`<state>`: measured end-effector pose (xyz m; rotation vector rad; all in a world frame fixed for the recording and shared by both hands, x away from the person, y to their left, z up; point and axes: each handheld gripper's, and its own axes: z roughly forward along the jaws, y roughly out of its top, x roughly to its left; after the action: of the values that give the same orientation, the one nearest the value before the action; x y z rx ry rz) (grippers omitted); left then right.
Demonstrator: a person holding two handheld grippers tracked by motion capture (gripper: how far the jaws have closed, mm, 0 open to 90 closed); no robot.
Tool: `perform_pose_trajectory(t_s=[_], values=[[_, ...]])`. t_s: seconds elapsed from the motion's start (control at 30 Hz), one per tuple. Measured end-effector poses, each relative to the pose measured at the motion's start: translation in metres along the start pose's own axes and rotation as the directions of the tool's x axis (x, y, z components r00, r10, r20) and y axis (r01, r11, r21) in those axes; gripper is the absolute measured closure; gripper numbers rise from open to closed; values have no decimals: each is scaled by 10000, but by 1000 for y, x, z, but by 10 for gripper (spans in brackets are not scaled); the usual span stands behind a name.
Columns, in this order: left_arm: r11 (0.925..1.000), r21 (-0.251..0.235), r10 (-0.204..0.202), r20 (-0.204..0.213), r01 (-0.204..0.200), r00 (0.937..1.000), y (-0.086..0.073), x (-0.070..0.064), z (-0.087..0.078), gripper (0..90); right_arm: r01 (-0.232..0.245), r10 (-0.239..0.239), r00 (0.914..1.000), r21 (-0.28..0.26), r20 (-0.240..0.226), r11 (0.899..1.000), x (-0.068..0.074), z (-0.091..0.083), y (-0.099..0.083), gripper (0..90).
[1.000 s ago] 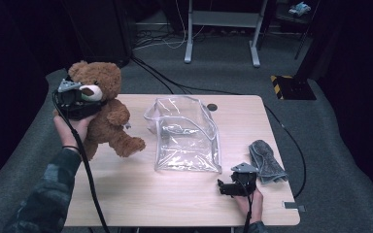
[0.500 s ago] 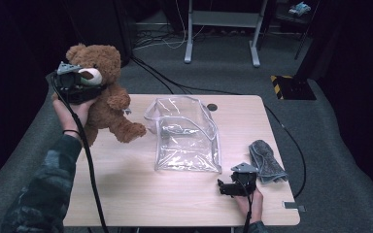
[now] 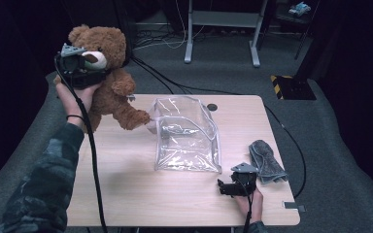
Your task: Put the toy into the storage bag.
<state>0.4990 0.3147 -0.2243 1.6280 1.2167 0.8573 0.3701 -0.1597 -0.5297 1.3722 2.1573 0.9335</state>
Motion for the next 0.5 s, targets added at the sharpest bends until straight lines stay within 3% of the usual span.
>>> perform_pose_trajectory(t_s=[0.3, 0.5], values=[[9990, -252, 381, 167, -377, 9991, 25, -21, 16, 472, 83, -83, 10000, 28, 0, 10000, -1, 0, 0, 45], [9986, -325, 421, 327, -410, 9986, 32, -33, 29, 471, 85, -85, 10000, 26, -2, 10000, -1, 0, 0, 45]])
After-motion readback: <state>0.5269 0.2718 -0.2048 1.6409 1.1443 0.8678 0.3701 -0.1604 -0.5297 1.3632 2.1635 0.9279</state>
